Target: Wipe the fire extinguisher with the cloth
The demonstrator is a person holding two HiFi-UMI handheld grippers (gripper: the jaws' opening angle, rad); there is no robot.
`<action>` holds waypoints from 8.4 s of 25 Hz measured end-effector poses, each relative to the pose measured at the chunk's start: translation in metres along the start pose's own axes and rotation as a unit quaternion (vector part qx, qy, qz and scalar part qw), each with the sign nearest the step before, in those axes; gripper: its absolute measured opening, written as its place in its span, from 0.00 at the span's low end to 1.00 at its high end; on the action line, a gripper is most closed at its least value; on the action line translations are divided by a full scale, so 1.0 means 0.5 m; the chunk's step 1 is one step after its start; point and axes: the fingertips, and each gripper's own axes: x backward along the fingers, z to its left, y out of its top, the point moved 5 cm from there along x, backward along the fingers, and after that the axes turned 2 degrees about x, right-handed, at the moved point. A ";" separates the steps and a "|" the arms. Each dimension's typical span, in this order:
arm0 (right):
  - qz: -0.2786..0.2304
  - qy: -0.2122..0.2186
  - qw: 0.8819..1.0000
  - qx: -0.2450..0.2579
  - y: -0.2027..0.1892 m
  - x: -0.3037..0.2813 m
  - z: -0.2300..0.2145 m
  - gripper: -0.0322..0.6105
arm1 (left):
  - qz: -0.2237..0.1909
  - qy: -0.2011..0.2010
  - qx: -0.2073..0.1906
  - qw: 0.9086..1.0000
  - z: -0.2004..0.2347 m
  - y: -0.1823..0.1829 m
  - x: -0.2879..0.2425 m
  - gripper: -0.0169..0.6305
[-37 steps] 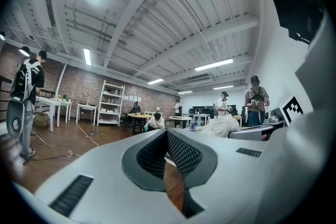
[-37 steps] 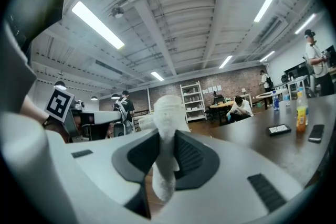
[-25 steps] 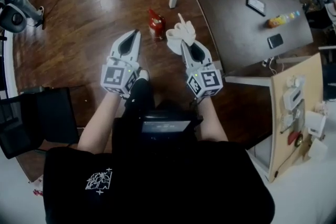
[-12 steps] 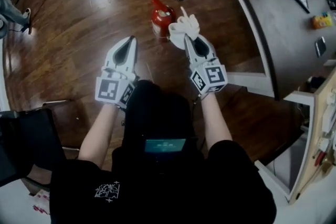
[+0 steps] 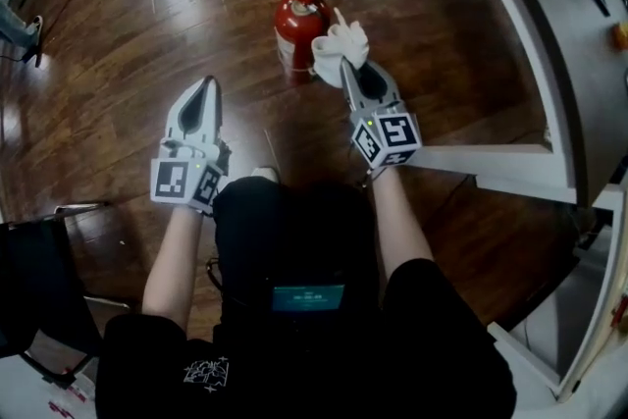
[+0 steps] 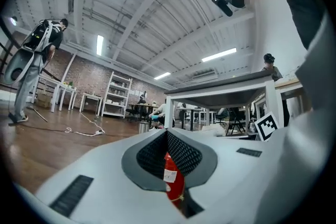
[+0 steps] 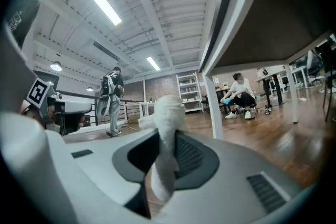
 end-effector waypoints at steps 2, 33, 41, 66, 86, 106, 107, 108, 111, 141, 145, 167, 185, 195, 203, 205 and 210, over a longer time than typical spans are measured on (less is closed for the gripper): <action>-0.001 0.001 1.000 0.002 -0.009 -0.009 -0.005 0.20 | -0.003 0.004 0.003 1.000 0.000 -0.013 0.011 0.03; 0.165 0.059 0.984 0.014 -0.343 -0.195 -0.015 0.20 | -0.015 0.013 -0.001 1.000 -0.031 0.000 0.106 0.03; 0.168 0.096 0.981 0.031 -0.340 -0.182 -0.013 0.20 | -0.015 0.021 0.003 1.000 -0.032 -0.005 0.128 0.03; -0.009 0.022 1.000 -0.012 -0.125 -0.203 -0.144 0.20 | 0.012 0.014 0.009 1.000 -0.043 -0.043 0.092 0.03; 0.094 0.050 0.989 -0.101 -0.302 -0.183 -0.166 0.19 | 0.001 0.012 0.008 1.000 -0.064 -0.042 0.104 0.03; -0.093 0.137 0.986 -0.027 -0.005 -0.153 0.014 0.20 | 0.002 0.006 0.011 1.000 -0.068 -0.049 0.121 0.03; -0.081 0.143 0.986 -0.025 -0.018 -0.163 0.025 0.20 | 0.003 0.007 0.011 1.000 -0.066 -0.049 0.123 0.03; -0.068 0.147 0.986 -0.024 -0.031 -0.171 0.035 0.20 | 0.004 0.008 0.011 1.000 -0.063 -0.049 0.126 0.03; -0.030 0.158 0.987 -0.015 -0.070 -0.199 0.064 0.20 | 0.003 0.012 0.019 1.000 -0.051 -0.048 0.132 0.03; 0.106 0.188 0.974 -0.073 -0.296 -0.234 0.064 0.19 | 0.000 0.019 0.026 0.999 -0.029 -0.049 0.136 0.03; 0.003 0.185 0.983 -0.014 -0.137 -0.182 0.071 0.19 | -0.001 0.014 0.025 1.000 -0.042 -0.048 0.137 0.03; -0.023 0.084 0.996 0.000 -0.141 -0.184 -0.019 0.19 | 0.003 0.006 0.033 0.999 -0.041 -0.054 0.138 0.03; 0.129 0.078 0.988 0.013 -0.371 -0.200 -0.034 0.19 | 0.019 -0.014 0.021 0.999 -0.062 -0.064 0.110 0.03; 0.046 0.109 0.993 0.023 -0.226 -0.161 -0.032 0.19 | 0.038 -0.109 0.002 0.993 -0.131 -0.069 0.021 0.03; -0.091 0.087 0.991 0.051 0.014 -0.138 -0.053 0.19 | 0.045 -0.140 -0.021 0.989 -0.168 -0.087 -0.043 0.03; -0.108 0.072 0.990 0.061 0.039 -0.137 -0.057 0.19 | 0.044 -0.140 -0.022 0.989 -0.176 -0.087 -0.054 0.03; -0.094 0.029 0.994 0.052 0.002 -0.168 -0.095 0.19 | 0.047 -0.150 -0.018 0.987 -0.192 -0.094 -0.059 0.03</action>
